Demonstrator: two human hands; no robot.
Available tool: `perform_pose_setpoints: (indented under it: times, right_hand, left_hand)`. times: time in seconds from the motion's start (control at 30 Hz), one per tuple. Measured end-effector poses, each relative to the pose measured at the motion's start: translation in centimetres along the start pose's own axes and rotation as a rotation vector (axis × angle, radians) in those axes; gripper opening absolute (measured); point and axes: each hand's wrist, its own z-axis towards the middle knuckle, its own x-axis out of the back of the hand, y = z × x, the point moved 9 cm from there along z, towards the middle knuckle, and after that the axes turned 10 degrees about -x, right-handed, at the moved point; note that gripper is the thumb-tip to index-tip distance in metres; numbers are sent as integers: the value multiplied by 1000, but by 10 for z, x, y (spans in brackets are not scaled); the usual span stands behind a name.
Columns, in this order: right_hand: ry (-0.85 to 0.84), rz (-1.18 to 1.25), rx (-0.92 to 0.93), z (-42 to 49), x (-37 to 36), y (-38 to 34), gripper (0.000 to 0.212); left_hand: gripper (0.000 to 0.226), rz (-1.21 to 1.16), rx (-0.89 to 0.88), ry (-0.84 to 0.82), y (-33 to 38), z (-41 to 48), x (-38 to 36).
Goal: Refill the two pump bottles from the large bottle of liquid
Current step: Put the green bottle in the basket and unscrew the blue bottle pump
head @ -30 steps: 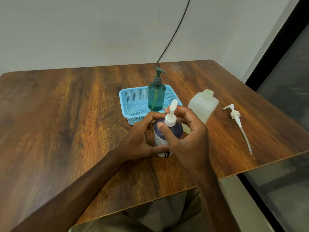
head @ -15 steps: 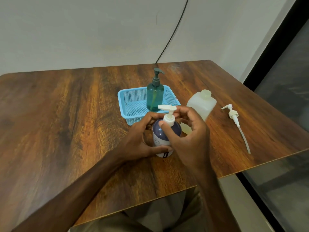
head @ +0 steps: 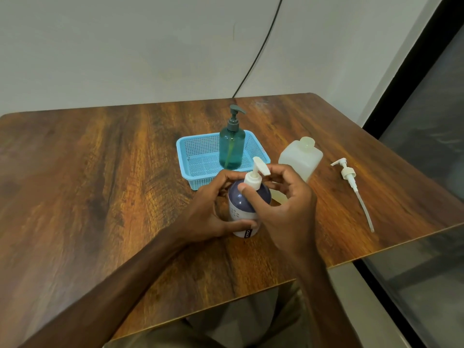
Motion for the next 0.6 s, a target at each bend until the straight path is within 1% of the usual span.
perform_pose_setpoints:
  times: [0.1, 0.2, 0.33, 0.47, 0.6]
  right_hand:
    - [9, 3, -5, 0, 4, -3, 37]
    - [-7, 56, -17, 6, 8, -10, 35]
    - [-42, 112, 30, 18, 14, -33, 29]
    - [-38, 138, 67, 32, 28, -57, 30]
    - [17, 181, 138, 43, 49, -82, 32]
  left_hand:
    - [84, -11, 8, 2, 0, 1, 1]
    - [84, -13, 8, 8, 2, 1, 0]
    - [85, -12, 24, 6, 0, -1, 0]
    - [85, -7, 36, 4, -1, -1, 0]
    - [85, -13, 47, 2, -4, -1, 0]
